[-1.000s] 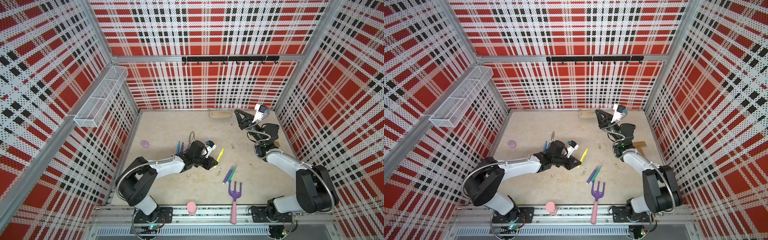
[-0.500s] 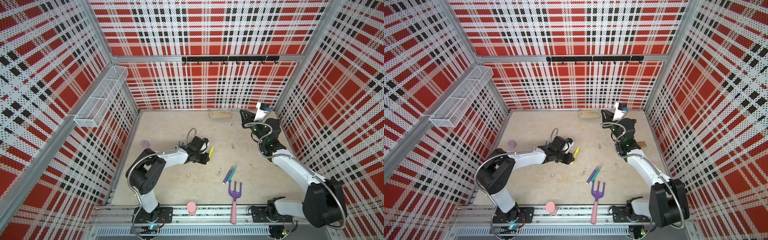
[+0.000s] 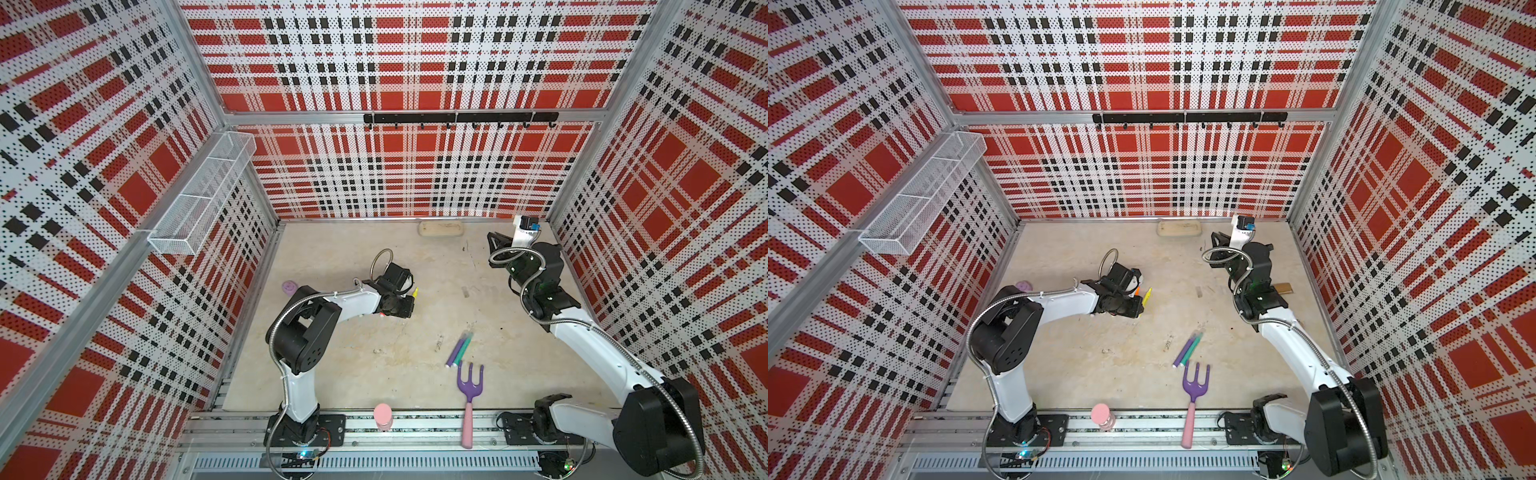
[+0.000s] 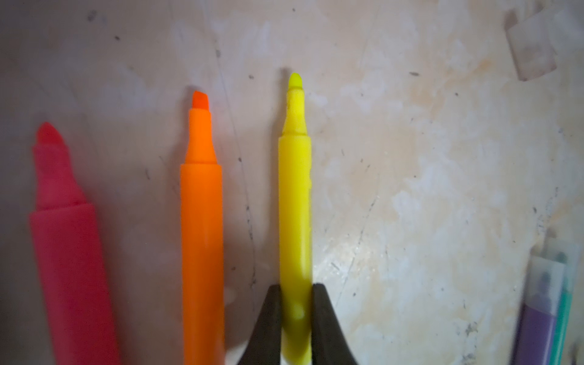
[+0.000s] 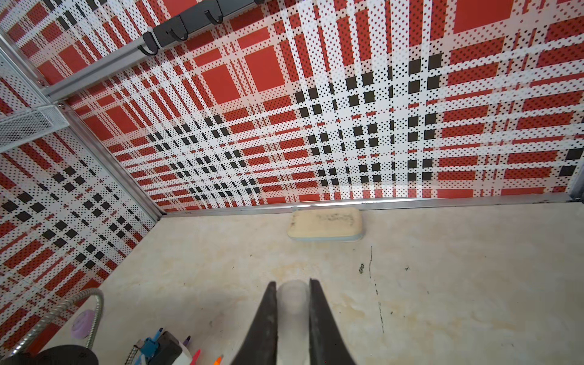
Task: Remove pen caps from pens
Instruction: Place the pen at the center of the table.
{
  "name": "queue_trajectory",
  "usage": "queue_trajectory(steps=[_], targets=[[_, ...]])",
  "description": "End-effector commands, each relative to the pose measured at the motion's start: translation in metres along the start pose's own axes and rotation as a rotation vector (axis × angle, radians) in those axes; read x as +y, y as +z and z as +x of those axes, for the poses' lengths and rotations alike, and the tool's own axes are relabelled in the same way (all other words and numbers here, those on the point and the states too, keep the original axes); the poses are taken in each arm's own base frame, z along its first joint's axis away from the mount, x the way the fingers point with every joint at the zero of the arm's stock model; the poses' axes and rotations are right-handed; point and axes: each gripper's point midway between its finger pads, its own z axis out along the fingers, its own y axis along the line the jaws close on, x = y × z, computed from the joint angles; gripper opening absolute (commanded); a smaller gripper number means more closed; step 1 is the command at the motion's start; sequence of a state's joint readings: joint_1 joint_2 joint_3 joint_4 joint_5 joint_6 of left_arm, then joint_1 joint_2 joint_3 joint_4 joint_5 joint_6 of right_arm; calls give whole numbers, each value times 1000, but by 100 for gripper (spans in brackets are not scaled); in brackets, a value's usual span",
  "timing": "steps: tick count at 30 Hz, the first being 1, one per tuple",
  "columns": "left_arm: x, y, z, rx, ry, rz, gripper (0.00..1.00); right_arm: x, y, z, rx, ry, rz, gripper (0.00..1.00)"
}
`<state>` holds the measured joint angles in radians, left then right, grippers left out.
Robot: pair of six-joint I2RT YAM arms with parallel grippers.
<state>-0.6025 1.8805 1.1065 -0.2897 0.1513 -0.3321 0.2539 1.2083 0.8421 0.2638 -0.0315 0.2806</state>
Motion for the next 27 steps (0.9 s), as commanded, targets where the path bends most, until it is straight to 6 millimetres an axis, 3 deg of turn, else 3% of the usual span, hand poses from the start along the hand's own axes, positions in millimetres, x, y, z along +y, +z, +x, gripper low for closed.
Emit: queue_trajectory(steps=[1, 13, 17, 22, 27], targets=[[16, -4, 10, 30, -20, -70, 0, 0, -4, -9, -31, -26, 9, 0], [35, -10, 17, 35, -71, -135, 1, -7, 2, 5, 31, -47, 36, 0], [31, -16, 13, 12, -66, -124, 10, -28, 20, 38, 206, -71, 141, 0], [14, -33, -3, -69, -37, -74, 34, -43, 35, 85, 371, -83, 188, 0], [-1, -49, -21, -138, -8, -43, 39, -63, 33, 109, 422, -102, 270, 0]])
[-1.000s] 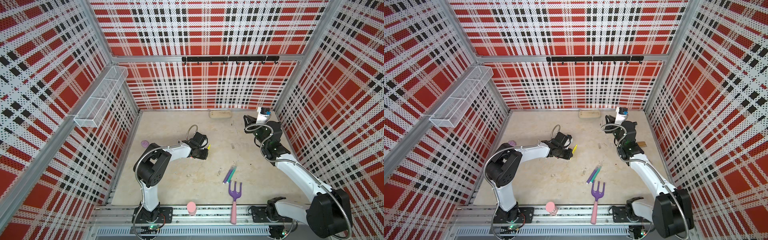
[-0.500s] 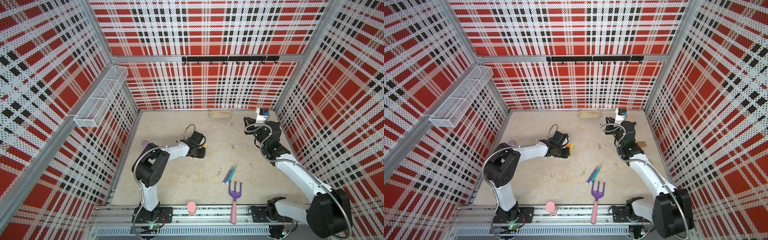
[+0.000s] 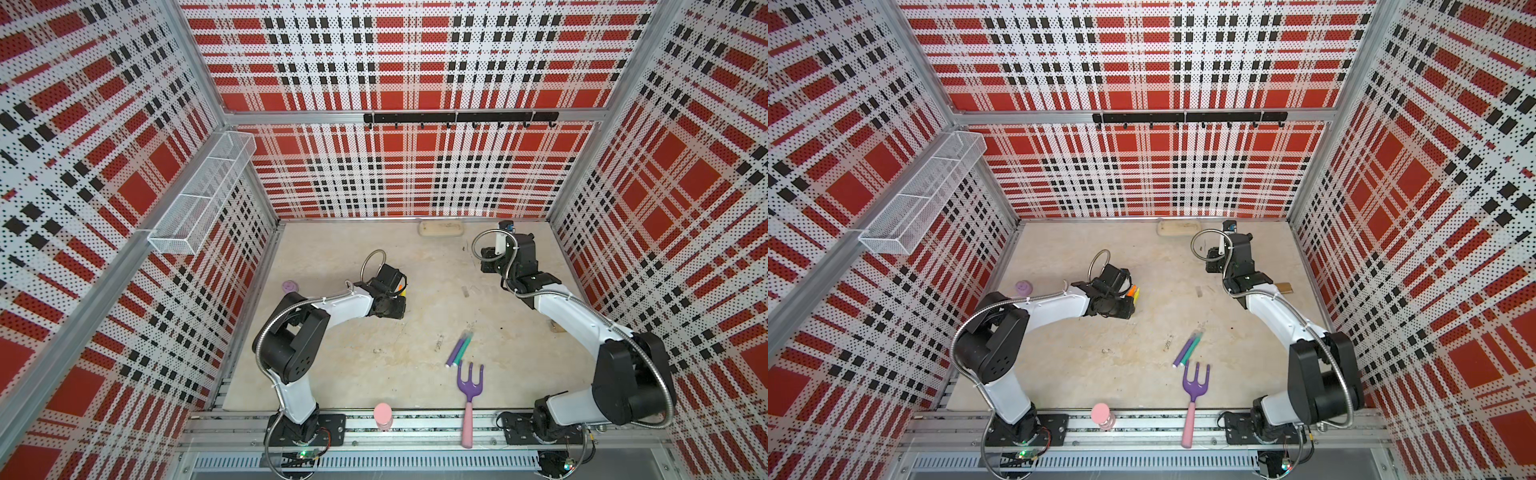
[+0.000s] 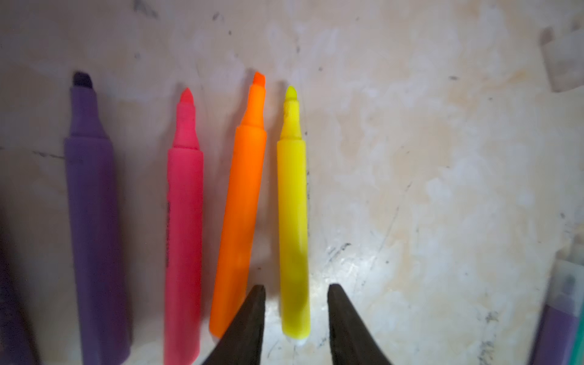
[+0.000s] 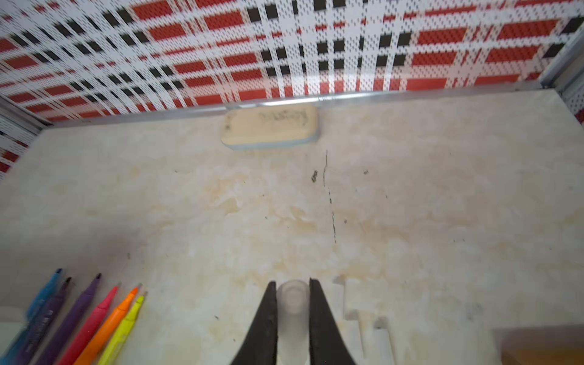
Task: Remove pen caps from pens
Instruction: Place the pen at the center of the table, then place the pen cap to the middle-right of the table.
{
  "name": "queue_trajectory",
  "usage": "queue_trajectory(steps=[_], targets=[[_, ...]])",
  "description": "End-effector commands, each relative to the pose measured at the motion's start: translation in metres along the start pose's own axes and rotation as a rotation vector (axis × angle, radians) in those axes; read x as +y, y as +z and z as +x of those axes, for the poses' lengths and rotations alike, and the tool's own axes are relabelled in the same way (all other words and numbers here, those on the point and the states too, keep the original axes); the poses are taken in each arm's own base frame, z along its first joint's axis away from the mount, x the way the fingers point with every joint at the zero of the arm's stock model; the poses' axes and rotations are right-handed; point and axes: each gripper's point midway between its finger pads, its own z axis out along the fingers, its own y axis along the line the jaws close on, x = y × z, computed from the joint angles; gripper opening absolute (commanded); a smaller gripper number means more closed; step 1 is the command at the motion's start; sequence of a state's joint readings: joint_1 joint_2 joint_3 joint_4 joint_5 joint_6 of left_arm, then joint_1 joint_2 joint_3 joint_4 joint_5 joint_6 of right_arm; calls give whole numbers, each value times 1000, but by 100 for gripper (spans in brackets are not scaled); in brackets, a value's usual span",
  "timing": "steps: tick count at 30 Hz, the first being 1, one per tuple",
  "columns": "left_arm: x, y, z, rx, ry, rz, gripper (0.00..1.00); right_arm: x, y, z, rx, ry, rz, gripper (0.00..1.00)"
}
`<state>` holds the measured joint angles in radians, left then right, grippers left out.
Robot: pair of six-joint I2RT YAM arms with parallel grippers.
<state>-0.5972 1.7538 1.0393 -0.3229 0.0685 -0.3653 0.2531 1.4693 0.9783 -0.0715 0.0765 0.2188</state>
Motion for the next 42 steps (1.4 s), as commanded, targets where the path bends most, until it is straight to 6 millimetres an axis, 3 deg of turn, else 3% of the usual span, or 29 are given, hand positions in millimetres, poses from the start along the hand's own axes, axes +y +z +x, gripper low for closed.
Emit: queue_trajectory(steps=[1, 10, 17, 22, 28, 38, 42], targets=[[-17, -20, -25, -93, 28, 40, 39, -13, 3, 5, 10, -23, 70, 0], [-44, -50, -50, -193, 63, 123, 43, -45, 25, 29, 152, -69, 214, 0], [-59, -76, -50, -247, 112, 170, 44, -91, 38, 61, 307, -74, 361, 0], [-61, -65, -39, -204, 156, 164, 46, -103, 42, 83, 369, -77, 394, 0], [-93, -53, -25, -159, 252, 207, 48, -102, 48, 105, 435, -85, 371, 1], [-111, -45, -20, -129, 286, 236, 50, -107, 52, 121, 484, -102, 381, 12], [-127, -41, -13, -97, 324, 289, 53, -108, 56, 127, 506, -106, 386, 15]])
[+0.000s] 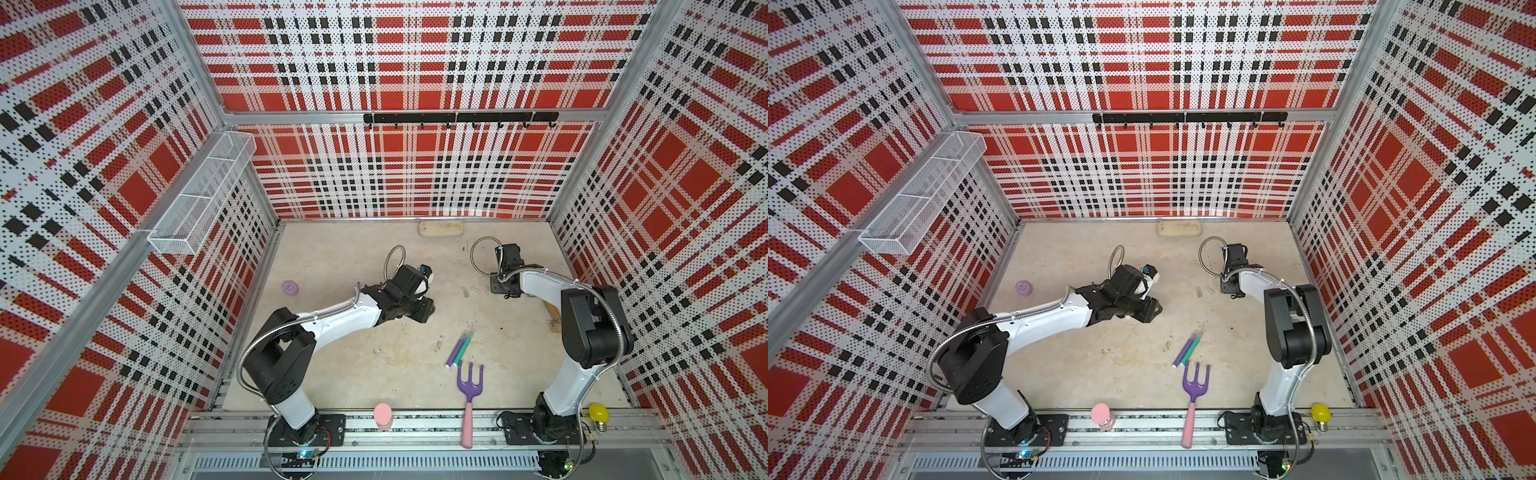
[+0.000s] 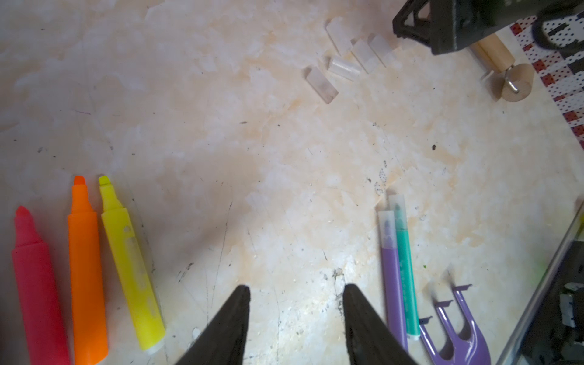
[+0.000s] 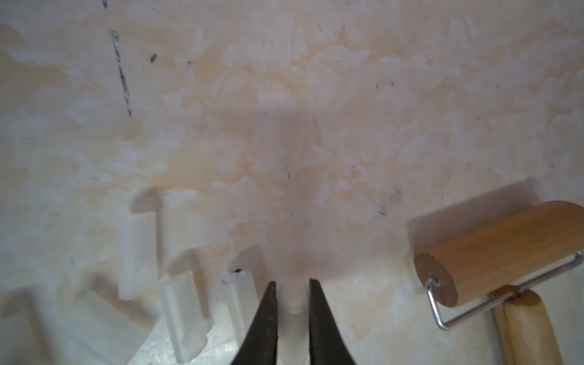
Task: Remove pen caps from pens
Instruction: Place the pen cap to the middle-right of the table.
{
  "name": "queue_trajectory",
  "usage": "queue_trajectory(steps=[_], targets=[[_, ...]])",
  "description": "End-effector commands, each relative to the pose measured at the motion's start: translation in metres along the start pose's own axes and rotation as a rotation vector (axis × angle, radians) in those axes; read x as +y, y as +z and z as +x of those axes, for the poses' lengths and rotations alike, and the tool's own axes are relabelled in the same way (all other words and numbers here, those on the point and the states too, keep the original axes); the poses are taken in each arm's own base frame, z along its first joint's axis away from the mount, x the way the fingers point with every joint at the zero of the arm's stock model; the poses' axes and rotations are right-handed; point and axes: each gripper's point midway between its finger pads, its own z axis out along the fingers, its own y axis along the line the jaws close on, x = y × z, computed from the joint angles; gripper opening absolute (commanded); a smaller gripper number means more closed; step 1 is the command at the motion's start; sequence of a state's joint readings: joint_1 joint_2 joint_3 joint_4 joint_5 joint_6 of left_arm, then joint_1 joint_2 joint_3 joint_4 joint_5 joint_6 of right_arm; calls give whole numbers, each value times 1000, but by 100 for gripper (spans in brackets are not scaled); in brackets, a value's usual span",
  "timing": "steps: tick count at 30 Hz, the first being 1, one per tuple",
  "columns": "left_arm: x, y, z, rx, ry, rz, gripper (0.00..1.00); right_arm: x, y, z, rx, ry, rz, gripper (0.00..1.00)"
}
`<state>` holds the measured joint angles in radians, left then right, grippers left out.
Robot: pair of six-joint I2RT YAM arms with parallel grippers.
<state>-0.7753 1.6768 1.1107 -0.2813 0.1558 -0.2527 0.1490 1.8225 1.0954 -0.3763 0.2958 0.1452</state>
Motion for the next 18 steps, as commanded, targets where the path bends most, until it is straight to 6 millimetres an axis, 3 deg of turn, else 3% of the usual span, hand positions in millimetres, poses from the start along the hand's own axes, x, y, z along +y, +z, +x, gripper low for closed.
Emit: queue_trajectory(steps=[1, 7, 13, 18], targets=[[-20, 6, -4, 19, 55, 52, 53, 0, 7, 3, 17, -14, 7, 15], [-35, 19, 4, 57, 84, 79, 54, 1, 9, 5, 26, -25, 4, 16], [-50, 27, 13, 88, 109, 116, 54, 3, 6, 3, 18, -27, -14, 29], [-65, 41, 30, 160, 163, 135, 54, 3, 2, 1, 8, -27, -20, 33]])
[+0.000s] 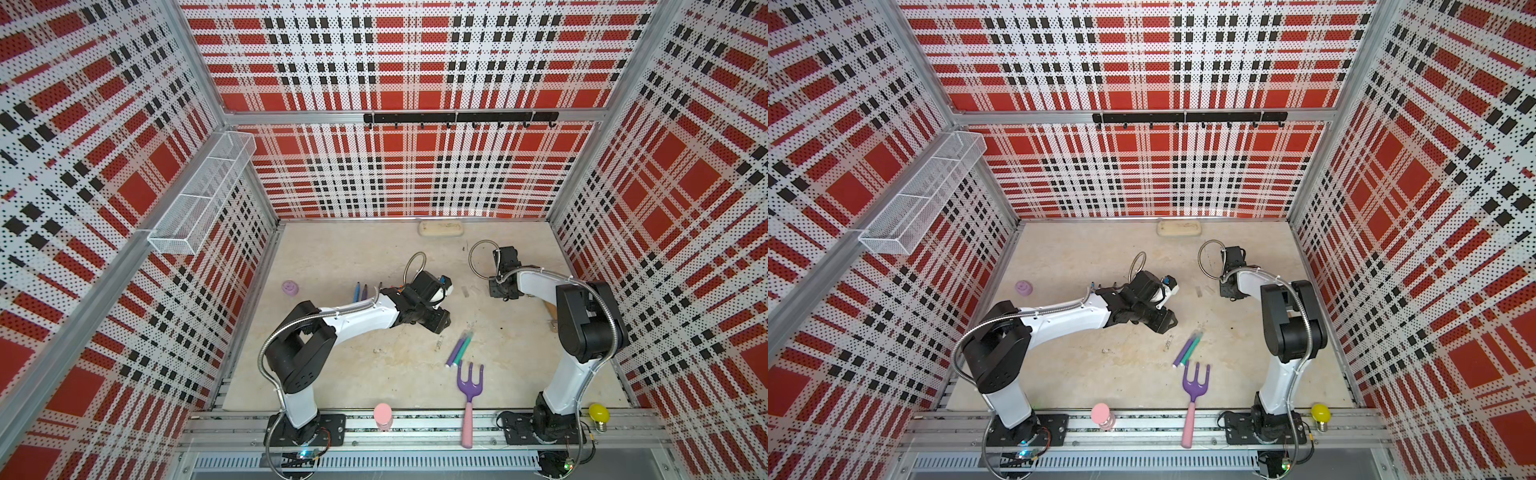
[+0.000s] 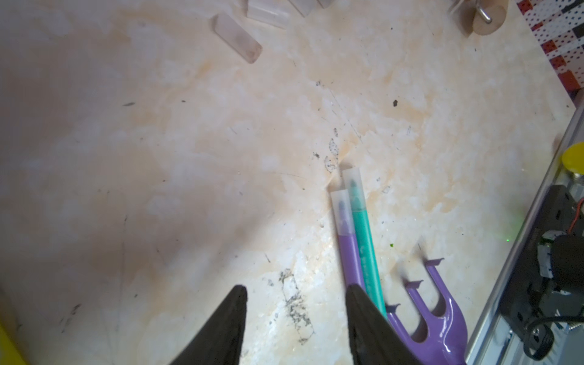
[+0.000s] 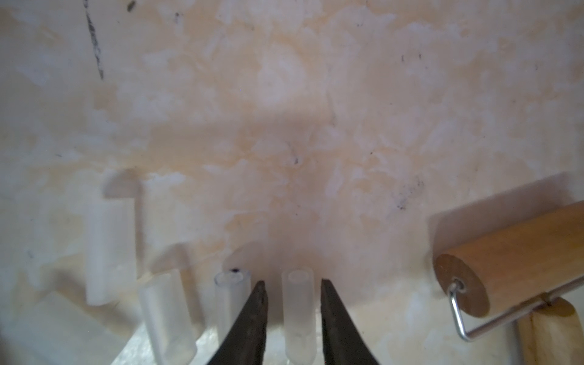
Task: Remove pen caps from pens
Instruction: Place the pen cap to the middle-right of the table, then pick up the pen from the bottom-center of the table.
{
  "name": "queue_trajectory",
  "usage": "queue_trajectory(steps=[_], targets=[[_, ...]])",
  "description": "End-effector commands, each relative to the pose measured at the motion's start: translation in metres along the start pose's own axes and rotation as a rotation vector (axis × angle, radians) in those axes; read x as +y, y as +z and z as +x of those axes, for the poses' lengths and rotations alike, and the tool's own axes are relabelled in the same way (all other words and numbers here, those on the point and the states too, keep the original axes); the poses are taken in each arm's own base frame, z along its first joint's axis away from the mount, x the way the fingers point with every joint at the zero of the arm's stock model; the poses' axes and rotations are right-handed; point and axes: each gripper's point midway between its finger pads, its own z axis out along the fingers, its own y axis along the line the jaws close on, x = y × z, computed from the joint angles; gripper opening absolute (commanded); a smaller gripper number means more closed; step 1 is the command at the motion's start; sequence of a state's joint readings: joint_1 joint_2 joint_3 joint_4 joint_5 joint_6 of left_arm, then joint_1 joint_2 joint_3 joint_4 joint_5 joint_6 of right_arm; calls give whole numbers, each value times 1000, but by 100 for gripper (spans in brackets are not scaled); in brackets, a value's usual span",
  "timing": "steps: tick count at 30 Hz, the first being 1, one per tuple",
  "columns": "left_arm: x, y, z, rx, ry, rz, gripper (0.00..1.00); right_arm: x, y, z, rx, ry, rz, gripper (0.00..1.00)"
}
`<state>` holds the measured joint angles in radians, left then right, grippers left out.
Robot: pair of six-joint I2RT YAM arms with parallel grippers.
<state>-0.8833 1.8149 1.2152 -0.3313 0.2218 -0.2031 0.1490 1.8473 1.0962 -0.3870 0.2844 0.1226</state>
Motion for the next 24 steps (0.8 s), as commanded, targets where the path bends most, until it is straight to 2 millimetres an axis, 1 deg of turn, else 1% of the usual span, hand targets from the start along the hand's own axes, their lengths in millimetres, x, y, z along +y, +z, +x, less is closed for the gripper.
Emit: queue_trajectory(steps=[1, 7, 11, 18, 24], targets=[[-15, 12, 7, 50, 50, 27, 54, -1, -7, -8, -31, 7, -13, 33], [-24, 26, 22, 114, 86, 30, 53, -3, -22, -18, -80, 19, -23, 35], [-26, 33, 29, 142, 88, 30, 51, -2, -36, -27, -129, 29, -46, 37], [-33, 42, 36, 172, 106, 24, 50, -3, -65, -41, -207, 32, -50, 38], [-38, 49, 40, 196, 122, 12, 49, -4, -76, -45, -245, 40, -53, 39]])
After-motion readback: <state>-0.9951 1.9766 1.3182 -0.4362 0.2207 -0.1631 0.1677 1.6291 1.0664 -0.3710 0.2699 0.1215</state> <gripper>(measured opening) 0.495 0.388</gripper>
